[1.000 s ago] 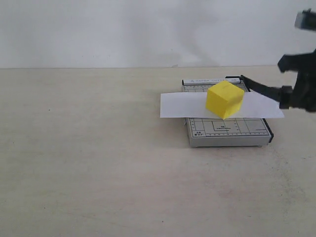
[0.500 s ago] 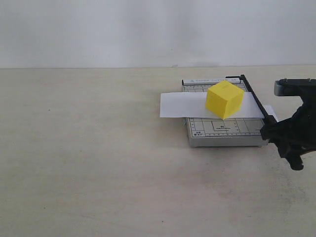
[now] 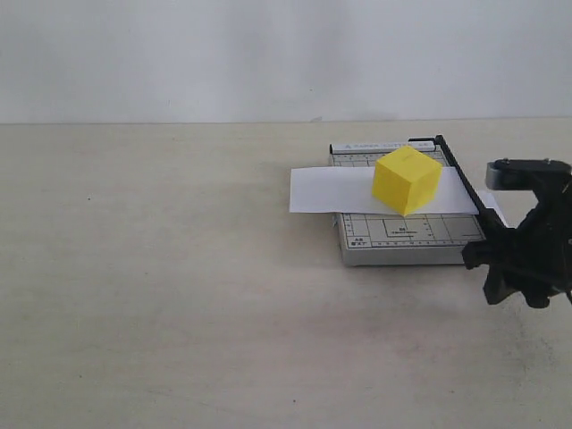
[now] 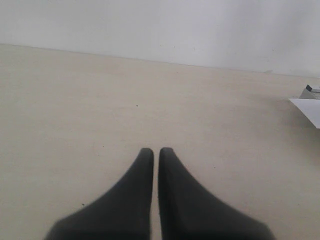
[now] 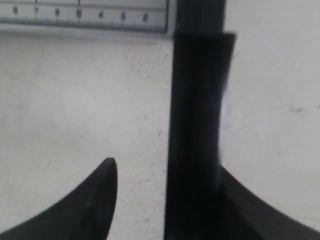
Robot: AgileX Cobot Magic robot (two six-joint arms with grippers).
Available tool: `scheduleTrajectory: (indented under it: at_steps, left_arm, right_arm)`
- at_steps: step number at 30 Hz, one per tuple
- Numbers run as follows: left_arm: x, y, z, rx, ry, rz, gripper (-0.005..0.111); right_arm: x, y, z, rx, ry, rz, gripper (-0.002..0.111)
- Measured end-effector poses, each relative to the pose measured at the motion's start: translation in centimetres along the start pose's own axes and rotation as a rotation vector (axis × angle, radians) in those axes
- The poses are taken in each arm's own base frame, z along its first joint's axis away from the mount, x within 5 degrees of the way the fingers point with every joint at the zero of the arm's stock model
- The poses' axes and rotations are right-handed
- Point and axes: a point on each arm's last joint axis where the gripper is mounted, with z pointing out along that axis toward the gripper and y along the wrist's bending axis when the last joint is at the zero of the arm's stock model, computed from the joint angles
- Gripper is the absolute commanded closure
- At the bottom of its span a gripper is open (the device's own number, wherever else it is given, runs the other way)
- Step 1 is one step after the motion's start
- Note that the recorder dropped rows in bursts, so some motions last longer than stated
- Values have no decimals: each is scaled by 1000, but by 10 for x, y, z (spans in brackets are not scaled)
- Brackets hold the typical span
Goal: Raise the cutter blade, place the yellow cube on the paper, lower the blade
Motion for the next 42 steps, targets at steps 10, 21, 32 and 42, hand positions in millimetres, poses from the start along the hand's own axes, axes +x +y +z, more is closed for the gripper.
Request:
scheduleTrajectory:
  at_steps: [10,21,32,42]
  left_arm:
    - [0,0,0,0,0,0,102]
    - [0,0,0,0,0,0,102]
    - [0,0,0,0,0,0,102]
    - [0,0,0,0,0,0,102]
  right_arm:
    - [13,6,-20,9,51,36,54]
    - [49,22,-106,17,-177,97,98]
    - [143,35,-150,-81,-1281,-75,108]
    - [169,26,-111,-15,-1200,-147,108]
